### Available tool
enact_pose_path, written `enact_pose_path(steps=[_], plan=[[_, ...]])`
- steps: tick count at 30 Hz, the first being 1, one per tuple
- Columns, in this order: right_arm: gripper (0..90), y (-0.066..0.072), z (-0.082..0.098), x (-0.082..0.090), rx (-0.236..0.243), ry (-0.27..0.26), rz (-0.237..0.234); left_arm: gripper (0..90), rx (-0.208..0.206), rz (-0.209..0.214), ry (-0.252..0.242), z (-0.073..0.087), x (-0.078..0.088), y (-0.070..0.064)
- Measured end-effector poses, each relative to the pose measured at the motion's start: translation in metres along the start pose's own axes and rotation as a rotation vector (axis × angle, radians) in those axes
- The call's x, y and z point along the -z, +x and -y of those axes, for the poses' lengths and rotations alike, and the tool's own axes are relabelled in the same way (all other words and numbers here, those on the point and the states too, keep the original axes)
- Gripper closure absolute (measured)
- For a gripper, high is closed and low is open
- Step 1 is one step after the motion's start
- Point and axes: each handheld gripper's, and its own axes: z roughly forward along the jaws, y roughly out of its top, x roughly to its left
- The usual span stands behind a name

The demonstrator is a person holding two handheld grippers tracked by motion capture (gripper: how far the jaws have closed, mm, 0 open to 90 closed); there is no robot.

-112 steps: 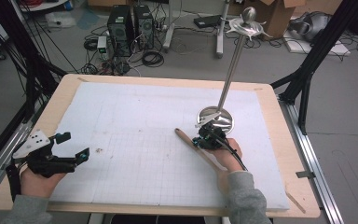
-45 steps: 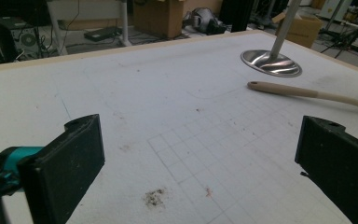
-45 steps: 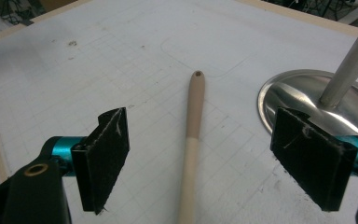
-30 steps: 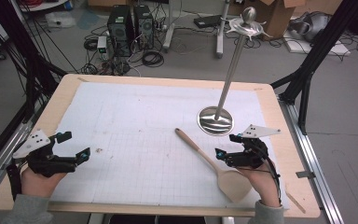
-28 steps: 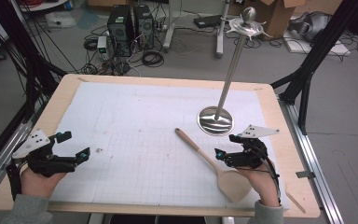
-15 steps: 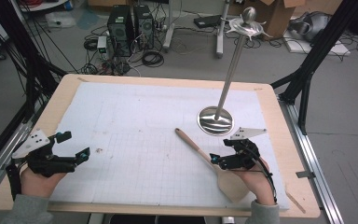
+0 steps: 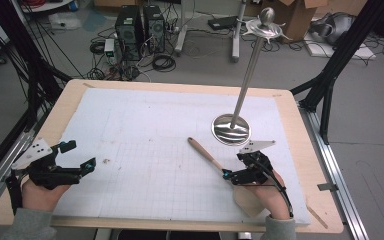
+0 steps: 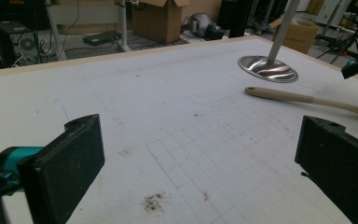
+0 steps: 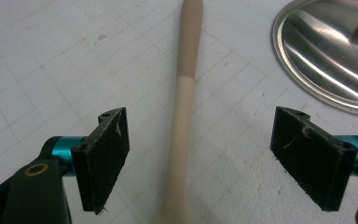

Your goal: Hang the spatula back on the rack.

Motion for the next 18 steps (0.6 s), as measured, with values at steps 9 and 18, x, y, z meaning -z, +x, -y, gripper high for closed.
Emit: enact_pose_path(steps=[9, 18], plan=[[18.8, 0.005, -0.001, -0.008, -0.030, 0.025, 0.027, 1.7, 0.002, -0.004, -0.002, 0.000, 0.001, 0.001], [18.9, 0.010, 0.000, -0.019, 0.007, 0.091, 0.026, 1.7, 0.007, 0.001, -0.002, 0.000, 0.001, 0.001]])
